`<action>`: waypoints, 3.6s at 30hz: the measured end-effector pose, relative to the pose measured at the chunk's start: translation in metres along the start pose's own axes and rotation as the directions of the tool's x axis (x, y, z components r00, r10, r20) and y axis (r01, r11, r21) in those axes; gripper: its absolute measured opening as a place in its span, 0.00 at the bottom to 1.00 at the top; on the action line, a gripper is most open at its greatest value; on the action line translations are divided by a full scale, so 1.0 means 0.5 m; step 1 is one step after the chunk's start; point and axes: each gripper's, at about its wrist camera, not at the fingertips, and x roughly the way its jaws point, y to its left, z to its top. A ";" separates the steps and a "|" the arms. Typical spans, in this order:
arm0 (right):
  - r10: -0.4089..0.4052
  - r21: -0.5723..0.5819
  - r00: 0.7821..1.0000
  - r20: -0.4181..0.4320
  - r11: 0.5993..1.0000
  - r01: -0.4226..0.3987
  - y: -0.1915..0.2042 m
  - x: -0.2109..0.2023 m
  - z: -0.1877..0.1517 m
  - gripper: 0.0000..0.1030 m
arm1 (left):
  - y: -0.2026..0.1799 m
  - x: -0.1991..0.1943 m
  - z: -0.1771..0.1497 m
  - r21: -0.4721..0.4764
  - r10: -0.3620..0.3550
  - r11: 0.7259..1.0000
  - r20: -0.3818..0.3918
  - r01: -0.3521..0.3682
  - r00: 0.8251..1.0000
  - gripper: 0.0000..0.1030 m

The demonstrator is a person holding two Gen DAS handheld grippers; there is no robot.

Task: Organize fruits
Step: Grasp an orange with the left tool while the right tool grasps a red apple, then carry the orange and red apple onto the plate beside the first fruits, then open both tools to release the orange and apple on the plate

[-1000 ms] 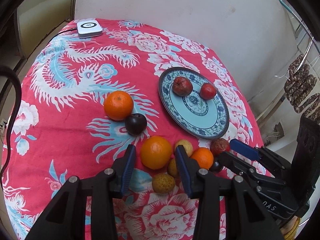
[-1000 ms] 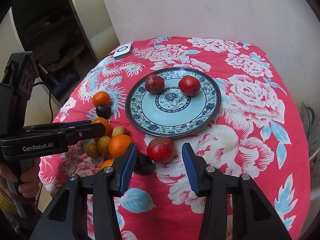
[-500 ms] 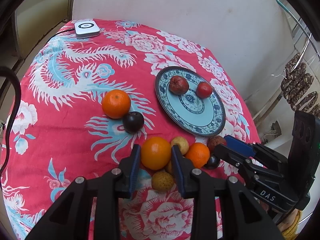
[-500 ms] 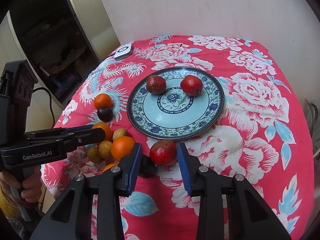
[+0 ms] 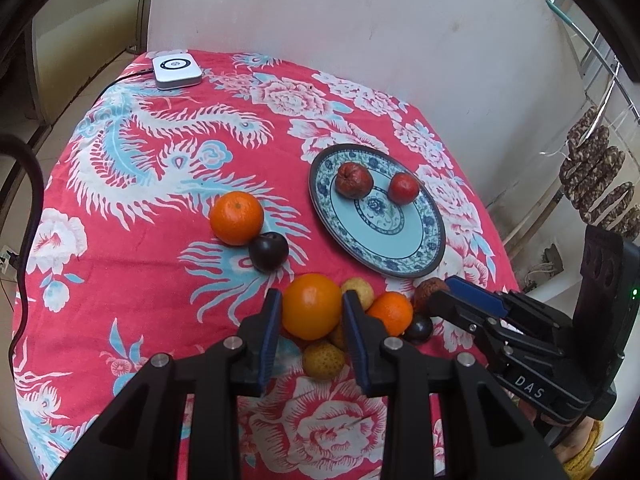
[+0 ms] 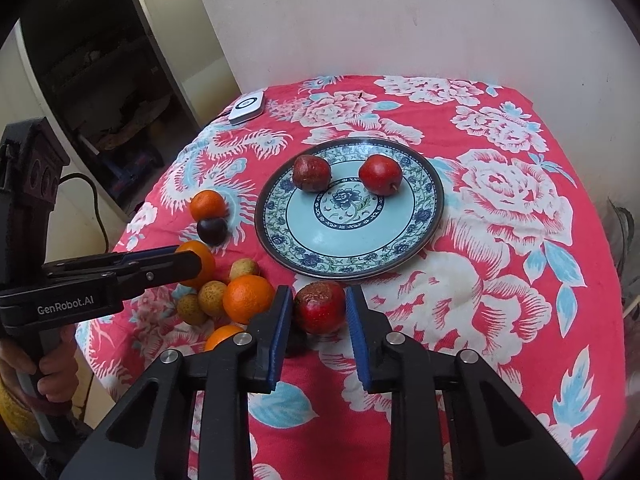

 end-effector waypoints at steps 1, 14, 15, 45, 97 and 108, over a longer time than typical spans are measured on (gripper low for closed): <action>0.002 0.001 1.000 0.002 1.000 -0.002 0.001 -0.002 0.000 0.28 | -0.001 -0.002 0.001 0.000 -0.001 1.000 0.002 0.001 1.000 0.31; 0.006 -0.016 0.998 0.054 1.000 -0.005 0.001 -0.029 0.018 0.28 | -0.021 -0.011 0.024 0.026 -0.002 1.000 0.026 0.001 1.000 0.31; 0.005 -0.015 0.998 0.056 1.000 -0.004 0.000 -0.028 0.020 0.28 | -0.023 -0.011 0.026 0.029 -0.003 1.000 0.029 0.002 1.000 0.31; 0.021 0.015 0.996 0.081 1.000 -0.023 -0.033 0.032 0.094 0.28 | -0.064 0.094 0.107 0.094 -0.007 0.996 0.035 0.004 0.999 0.31; 0.041 0.036 0.993 0.107 0.998 -0.045 -0.037 0.037 0.102 0.32 | -0.035 0.081 0.114 0.052 0.011 0.999 0.064 -0.015 0.998 0.39; 0.045 0.020 0.995 0.094 0.999 -0.047 -0.014 0.013 0.079 0.32 | -0.022 0.046 0.084 0.045 0.043 0.998 0.056 -0.046 0.997 0.39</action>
